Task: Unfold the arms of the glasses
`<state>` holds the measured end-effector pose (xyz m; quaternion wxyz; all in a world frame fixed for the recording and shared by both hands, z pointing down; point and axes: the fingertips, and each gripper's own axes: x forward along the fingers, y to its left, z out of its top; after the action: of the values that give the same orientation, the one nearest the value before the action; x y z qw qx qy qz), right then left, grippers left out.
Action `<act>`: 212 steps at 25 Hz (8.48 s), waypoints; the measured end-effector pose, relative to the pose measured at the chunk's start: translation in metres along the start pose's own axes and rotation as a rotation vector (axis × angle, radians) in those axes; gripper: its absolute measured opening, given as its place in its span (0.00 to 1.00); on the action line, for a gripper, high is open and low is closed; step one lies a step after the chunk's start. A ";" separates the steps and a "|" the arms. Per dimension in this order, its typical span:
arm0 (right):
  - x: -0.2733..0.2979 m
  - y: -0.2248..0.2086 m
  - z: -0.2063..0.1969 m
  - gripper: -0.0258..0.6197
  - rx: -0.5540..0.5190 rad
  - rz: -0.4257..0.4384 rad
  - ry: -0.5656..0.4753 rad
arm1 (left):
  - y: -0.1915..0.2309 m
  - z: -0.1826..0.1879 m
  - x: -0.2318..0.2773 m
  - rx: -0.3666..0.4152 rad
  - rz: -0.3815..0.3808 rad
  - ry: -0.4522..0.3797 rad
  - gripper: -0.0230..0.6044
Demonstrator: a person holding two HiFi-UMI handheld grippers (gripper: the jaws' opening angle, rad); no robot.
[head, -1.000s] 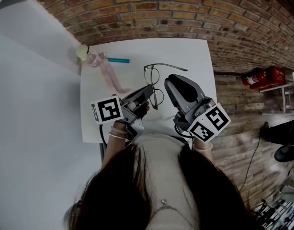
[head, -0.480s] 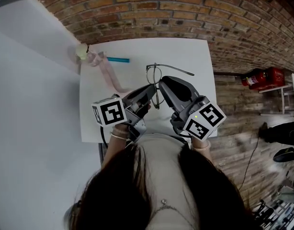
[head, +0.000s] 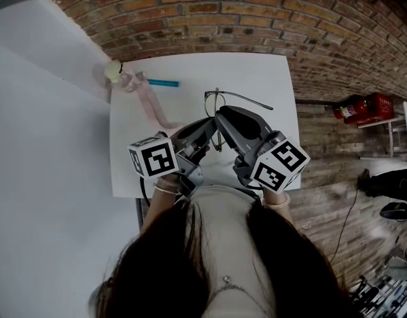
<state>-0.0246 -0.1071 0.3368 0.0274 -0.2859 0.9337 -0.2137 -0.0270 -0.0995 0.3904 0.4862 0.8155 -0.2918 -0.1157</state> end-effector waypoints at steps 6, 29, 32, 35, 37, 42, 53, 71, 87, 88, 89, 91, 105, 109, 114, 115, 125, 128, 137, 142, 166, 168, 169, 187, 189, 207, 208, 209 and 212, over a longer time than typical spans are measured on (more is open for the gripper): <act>0.004 -0.003 -0.006 0.12 -0.005 -0.009 0.023 | 0.000 0.000 0.001 0.033 0.006 -0.008 0.08; 0.010 0.001 -0.007 0.10 0.009 -0.013 0.028 | 0.002 0.006 -0.002 0.112 0.054 -0.042 0.08; 0.009 0.002 -0.004 0.10 0.010 -0.016 0.011 | 0.004 0.008 -0.003 0.097 0.058 -0.056 0.08; 0.008 0.003 -0.001 0.10 0.007 -0.018 -0.005 | 0.006 0.011 -0.004 0.073 0.058 -0.073 0.08; 0.007 0.004 0.001 0.10 0.004 -0.017 -0.012 | 0.007 0.013 -0.005 0.056 0.056 -0.084 0.08; 0.004 0.007 0.005 0.09 -0.002 -0.011 -0.028 | 0.005 0.014 -0.007 0.034 0.054 -0.098 0.08; 0.001 0.011 0.010 0.09 -0.019 -0.006 -0.047 | 0.010 0.019 -0.010 -0.002 0.063 -0.121 0.08; -0.004 0.014 0.017 0.09 -0.036 0.015 -0.077 | 0.014 0.023 -0.012 -0.088 0.042 -0.146 0.08; -0.008 0.020 0.023 0.08 -0.033 0.053 -0.104 | 0.010 0.028 -0.012 -0.252 -0.028 -0.203 0.08; -0.008 0.020 0.024 0.08 -0.034 0.055 -0.106 | 0.009 0.028 -0.012 -0.255 -0.032 -0.205 0.08; -0.008 0.021 0.024 0.08 -0.034 0.056 -0.108 | 0.009 0.029 -0.013 -0.257 -0.036 -0.206 0.08; -0.009 0.022 0.025 0.08 -0.036 0.060 -0.113 | 0.008 0.030 -0.013 -0.264 -0.044 -0.211 0.08; -0.012 0.026 0.030 0.08 -0.044 0.088 -0.147 | 0.012 0.037 -0.017 -0.324 -0.077 -0.242 0.08; -0.014 0.027 0.031 0.08 -0.045 0.096 -0.155 | 0.014 0.038 -0.019 -0.340 -0.085 -0.253 0.08; -0.013 0.028 0.032 0.08 -0.044 0.103 -0.161 | 0.016 0.041 -0.019 -0.355 -0.088 -0.262 0.08; -0.013 0.028 0.032 0.08 -0.044 0.104 -0.163 | 0.017 0.042 -0.020 -0.359 -0.089 -0.264 0.08; -0.014 0.032 0.034 0.08 -0.054 0.120 -0.177 | 0.020 0.045 -0.023 -0.396 -0.107 -0.288 0.08; -0.015 0.033 0.034 0.08 -0.057 0.123 -0.180 | 0.021 0.045 -0.024 -0.408 -0.109 -0.294 0.08; -0.016 0.034 0.035 0.08 -0.056 0.134 -0.191 | 0.026 0.046 -0.025 -0.448 -0.114 -0.309 0.08; -0.019 0.036 0.036 0.08 -0.055 0.145 -0.201 | 0.029 0.047 -0.027 -0.498 -0.127 -0.338 0.08; -0.020 0.044 0.033 0.08 -0.051 0.191 -0.170 | 0.038 0.043 -0.030 -0.564 -0.133 -0.350 0.08; -0.020 0.045 0.033 0.08 -0.045 0.197 -0.166 | 0.037 0.043 -0.029 -0.562 -0.139 -0.346 0.08; -0.020 0.046 0.033 0.08 -0.041 0.201 -0.165 | 0.037 0.044 -0.029 -0.561 -0.142 -0.345 0.08; -0.044 0.024 0.038 0.09 -0.051 0.067 -0.173 | 0.015 0.041 -0.040 -0.547 -0.186 -0.324 0.08; -0.049 0.016 0.033 0.09 -0.063 0.024 -0.164 | 0.012 0.037 -0.041 -0.546 -0.194 -0.314 0.08; -0.086 -0.051 -0.002 0.04 -0.125 -0.279 -0.064 | -0.008 0.001 -0.032 -0.544 -0.195 -0.231 0.08; -0.087 -0.055 -0.004 0.04 -0.135 -0.287 -0.055 | -0.009 0.000 -0.030 -0.541 -0.195 -0.227 0.08; -0.087 -0.058 -0.007 0.04 -0.145 -0.294 -0.045 | -0.010 -0.002 -0.029 -0.539 -0.195 -0.224 0.08; -0.086 -0.065 -0.012 0.04 -0.170 -0.301 -0.017 | -0.011 -0.005 -0.025 -0.532 -0.195 -0.218 0.08</act>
<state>0.0790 -0.1040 0.3688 -0.0215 -0.4257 0.8948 -0.1333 -0.0410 -0.0773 0.3807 0.6352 0.6663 -0.2221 -0.3213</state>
